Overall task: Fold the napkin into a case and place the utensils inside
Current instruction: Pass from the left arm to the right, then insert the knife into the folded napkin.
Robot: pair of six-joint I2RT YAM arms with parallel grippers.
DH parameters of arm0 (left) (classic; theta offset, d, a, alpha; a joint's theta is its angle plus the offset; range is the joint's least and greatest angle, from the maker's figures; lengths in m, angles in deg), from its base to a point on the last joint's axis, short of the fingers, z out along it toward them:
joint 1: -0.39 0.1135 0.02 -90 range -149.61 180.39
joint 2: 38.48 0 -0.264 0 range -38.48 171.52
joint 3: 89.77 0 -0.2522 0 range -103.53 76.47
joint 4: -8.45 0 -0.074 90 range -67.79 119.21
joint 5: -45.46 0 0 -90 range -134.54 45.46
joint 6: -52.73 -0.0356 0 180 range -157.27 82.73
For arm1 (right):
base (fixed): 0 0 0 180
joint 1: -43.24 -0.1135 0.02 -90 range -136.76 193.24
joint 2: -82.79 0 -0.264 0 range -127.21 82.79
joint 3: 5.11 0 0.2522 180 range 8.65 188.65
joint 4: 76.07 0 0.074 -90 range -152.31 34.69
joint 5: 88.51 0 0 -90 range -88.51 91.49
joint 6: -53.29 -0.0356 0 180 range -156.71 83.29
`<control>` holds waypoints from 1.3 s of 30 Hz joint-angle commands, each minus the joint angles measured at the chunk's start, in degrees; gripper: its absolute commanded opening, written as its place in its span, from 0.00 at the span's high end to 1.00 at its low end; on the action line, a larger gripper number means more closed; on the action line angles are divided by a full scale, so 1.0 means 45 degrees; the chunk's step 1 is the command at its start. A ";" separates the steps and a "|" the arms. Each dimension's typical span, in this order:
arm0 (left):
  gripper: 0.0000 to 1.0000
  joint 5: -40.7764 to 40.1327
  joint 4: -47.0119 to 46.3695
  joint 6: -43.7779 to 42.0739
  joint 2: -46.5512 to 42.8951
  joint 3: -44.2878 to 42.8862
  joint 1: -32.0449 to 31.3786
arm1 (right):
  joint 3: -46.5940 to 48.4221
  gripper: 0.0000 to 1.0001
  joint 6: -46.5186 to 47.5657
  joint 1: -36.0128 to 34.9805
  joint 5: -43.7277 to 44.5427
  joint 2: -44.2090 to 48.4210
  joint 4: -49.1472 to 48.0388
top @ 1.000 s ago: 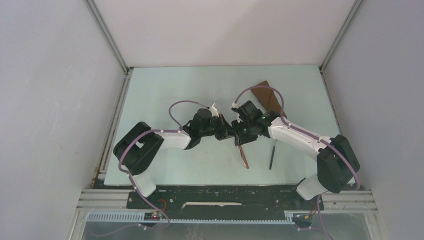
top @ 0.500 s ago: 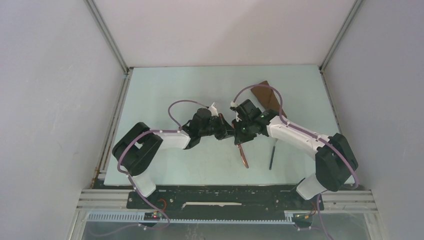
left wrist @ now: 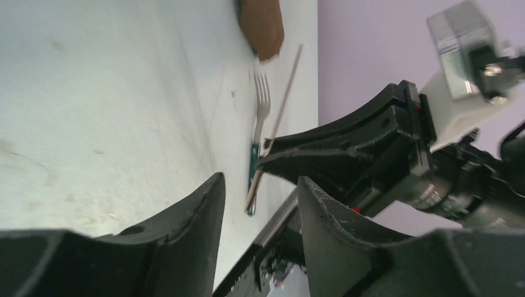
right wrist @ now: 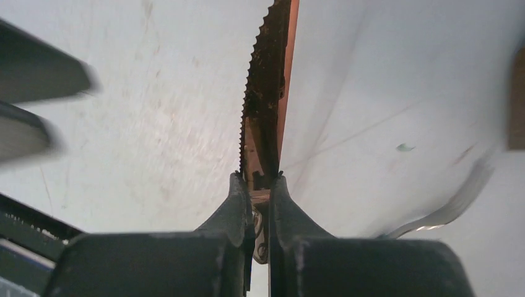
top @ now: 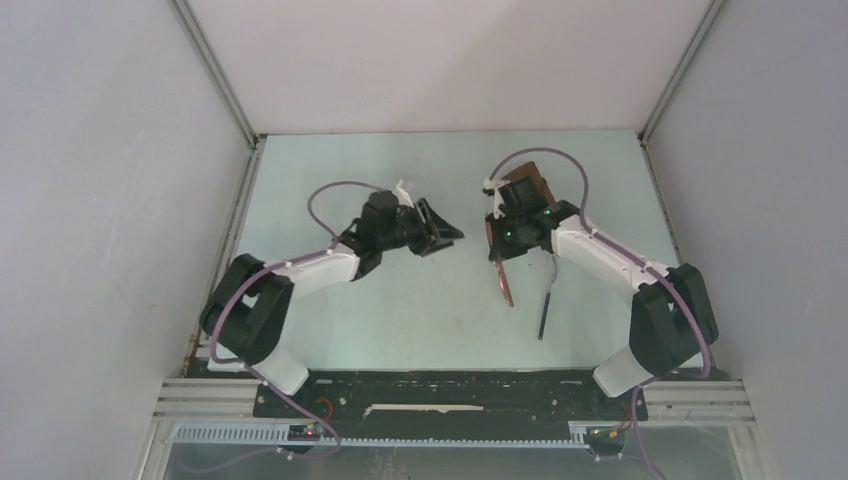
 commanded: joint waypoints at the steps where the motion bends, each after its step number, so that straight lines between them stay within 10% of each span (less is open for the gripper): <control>1: 0.47 -0.0132 0.2283 -0.1419 -0.1806 -0.0666 0.1578 | 0.1659 1.00 0.2078 0.1466 -0.0464 -0.0479 -0.1526; 21: 0.43 0.0078 0.4300 -0.3495 -0.2584 0.0060 0.0080 | 1.5636 1.00 0.7314 0.4528 -0.0296 -1.0634 0.1315; 39: 0.43 0.0120 0.4161 -0.3267 -0.2519 -0.0022 -0.0023 | 1.3623 1.00 0.7796 0.4921 -0.0117 -1.0090 0.0921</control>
